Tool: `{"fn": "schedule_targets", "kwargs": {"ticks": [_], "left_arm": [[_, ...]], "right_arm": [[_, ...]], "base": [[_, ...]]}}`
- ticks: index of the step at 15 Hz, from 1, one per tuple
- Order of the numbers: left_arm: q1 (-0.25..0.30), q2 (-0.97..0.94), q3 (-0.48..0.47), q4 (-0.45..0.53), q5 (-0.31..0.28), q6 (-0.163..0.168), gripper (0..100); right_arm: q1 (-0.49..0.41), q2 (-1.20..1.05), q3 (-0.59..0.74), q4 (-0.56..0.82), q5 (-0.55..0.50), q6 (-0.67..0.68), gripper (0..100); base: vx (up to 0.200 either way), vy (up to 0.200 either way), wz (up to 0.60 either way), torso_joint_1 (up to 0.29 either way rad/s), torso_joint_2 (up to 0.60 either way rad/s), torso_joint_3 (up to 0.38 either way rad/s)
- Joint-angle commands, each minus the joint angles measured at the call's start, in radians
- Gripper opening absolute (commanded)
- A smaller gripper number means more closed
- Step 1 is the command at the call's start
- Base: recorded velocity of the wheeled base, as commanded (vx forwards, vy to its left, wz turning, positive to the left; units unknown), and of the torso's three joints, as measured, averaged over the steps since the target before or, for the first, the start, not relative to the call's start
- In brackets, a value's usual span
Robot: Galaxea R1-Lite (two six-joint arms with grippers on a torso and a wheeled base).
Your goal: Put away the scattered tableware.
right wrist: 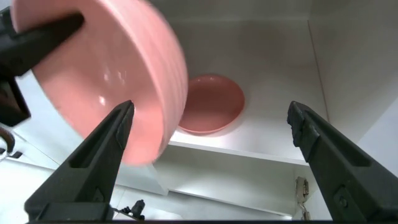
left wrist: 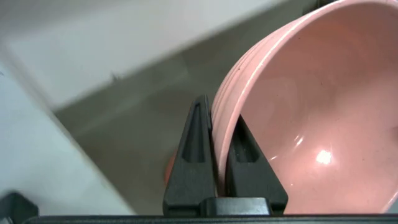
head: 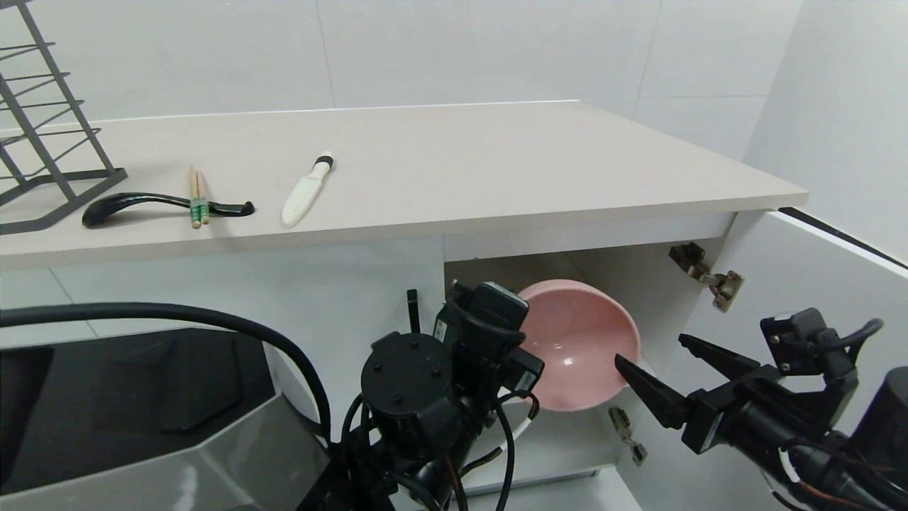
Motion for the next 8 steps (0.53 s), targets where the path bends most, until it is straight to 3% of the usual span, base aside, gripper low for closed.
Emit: {"fn": "schedule_targets", "kwargs": {"ticks": [1,7,8], "left_arm": [[-0.009,0.035,-0.005,-0.022,-0.001,0.017,0],[-0.027,0.047,-0.029,-0.022,-0.001,0.021,0],[-0.027,0.049,-0.038,-0.022,-0.003,0.021,0]], "right_arm": [[-0.003,0.003,0.000,0.000,0.000,0.002,100],[-0.007,0.003,0.000,-0.002,0.000,0.004,100],[-0.007,0.003,0.000,-0.002,0.000,0.004,0]], "base": [[0.000,0.000,0.00,0.000,0.00,0.000],[0.000,0.000,0.00,0.000,0.00,0.000],[0.000,0.000,0.00,0.000,0.00,0.000]]}}
